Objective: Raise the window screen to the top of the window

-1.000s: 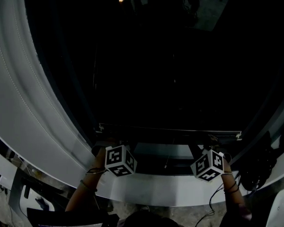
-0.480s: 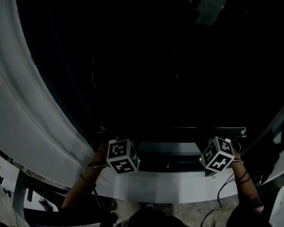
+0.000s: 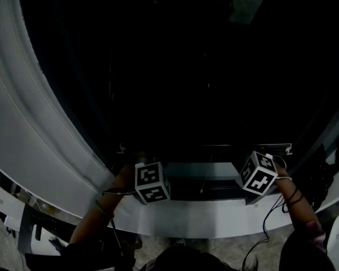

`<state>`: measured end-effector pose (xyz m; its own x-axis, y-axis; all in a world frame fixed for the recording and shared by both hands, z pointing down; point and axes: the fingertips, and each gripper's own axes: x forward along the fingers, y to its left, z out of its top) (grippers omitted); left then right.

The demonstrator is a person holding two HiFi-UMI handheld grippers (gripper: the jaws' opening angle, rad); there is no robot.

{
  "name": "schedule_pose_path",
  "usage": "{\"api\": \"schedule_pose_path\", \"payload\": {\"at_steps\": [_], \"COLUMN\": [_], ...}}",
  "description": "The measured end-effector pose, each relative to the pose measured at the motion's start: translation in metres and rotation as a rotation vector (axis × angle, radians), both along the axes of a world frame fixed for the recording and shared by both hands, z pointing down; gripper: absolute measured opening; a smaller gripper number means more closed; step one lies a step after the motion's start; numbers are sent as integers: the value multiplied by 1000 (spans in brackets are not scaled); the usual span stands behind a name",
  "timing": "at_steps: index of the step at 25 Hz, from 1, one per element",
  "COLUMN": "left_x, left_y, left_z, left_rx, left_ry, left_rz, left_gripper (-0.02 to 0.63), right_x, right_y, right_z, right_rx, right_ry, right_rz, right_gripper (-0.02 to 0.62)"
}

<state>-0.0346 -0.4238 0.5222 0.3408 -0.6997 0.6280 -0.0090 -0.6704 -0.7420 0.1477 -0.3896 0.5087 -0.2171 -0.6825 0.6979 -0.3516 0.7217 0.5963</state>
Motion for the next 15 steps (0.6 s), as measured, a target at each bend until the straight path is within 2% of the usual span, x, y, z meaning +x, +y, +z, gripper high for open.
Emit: {"api": "schedule_pose_path", "payload": {"at_steps": [3,7,11,15], "left_x": [3,6,5,5], "left_y": [7,-3,-9,-7], "left_z": [-4,-46,-99,-146], "left_rx": [-4,134,155,220], "left_ry": [52,92,134,254], "left_rz": [5,19,11,30], "left_gripper": [25,26,31,38], "right_x": [-1,4,0,2], "right_y": [5,-2,-9,-4], "right_z": [-3,-42,-93,-138], "right_rx": [40,225,298,391], "right_ry": [23,49,42,38], "right_rz": [-36,-37,-60,-82], "right_gripper": [28,28,29,29]}}
